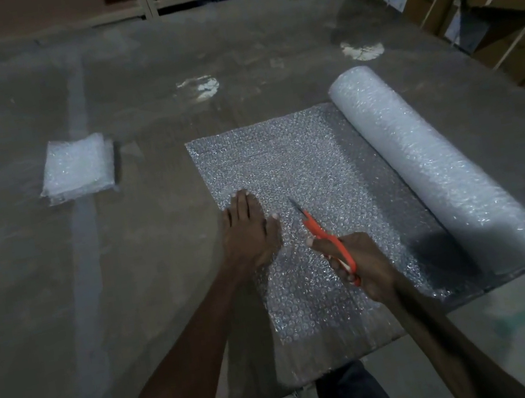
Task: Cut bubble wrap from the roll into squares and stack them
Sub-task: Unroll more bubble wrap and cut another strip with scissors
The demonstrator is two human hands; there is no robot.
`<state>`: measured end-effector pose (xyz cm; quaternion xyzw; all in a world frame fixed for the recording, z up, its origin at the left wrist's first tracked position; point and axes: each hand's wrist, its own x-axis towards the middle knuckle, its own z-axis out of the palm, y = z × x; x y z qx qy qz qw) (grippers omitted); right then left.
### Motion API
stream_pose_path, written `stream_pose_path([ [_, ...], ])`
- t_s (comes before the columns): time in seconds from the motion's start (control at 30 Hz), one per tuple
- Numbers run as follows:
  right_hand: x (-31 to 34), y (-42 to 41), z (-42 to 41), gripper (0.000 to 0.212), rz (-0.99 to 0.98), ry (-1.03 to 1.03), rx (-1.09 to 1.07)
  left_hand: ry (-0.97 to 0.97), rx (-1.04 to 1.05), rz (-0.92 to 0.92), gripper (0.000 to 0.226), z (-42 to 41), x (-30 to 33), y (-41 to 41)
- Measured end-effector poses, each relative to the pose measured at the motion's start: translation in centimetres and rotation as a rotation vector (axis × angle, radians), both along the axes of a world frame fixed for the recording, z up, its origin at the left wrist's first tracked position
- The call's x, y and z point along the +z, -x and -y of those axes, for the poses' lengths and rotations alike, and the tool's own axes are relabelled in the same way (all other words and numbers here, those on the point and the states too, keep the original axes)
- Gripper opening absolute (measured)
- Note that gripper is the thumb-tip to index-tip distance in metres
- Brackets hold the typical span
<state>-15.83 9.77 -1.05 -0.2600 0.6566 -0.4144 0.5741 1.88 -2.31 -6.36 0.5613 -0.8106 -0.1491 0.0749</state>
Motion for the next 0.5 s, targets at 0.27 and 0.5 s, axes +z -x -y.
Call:
stream_pose_path([
  [0.27, 0.4, -0.2, 0.7, 0.036, 0.008, -0.017, -0.015, 0.026, -0.004, 0.052, 0.077, 4.8, 1.0, -0.8],
  [0.5, 0.0, 0.3, 1.4, 0.036, 0.034, -0.009, 0.015, 0.015, -0.065, 0.085, 0.079, 5.4, -0.2, -1.1],
])
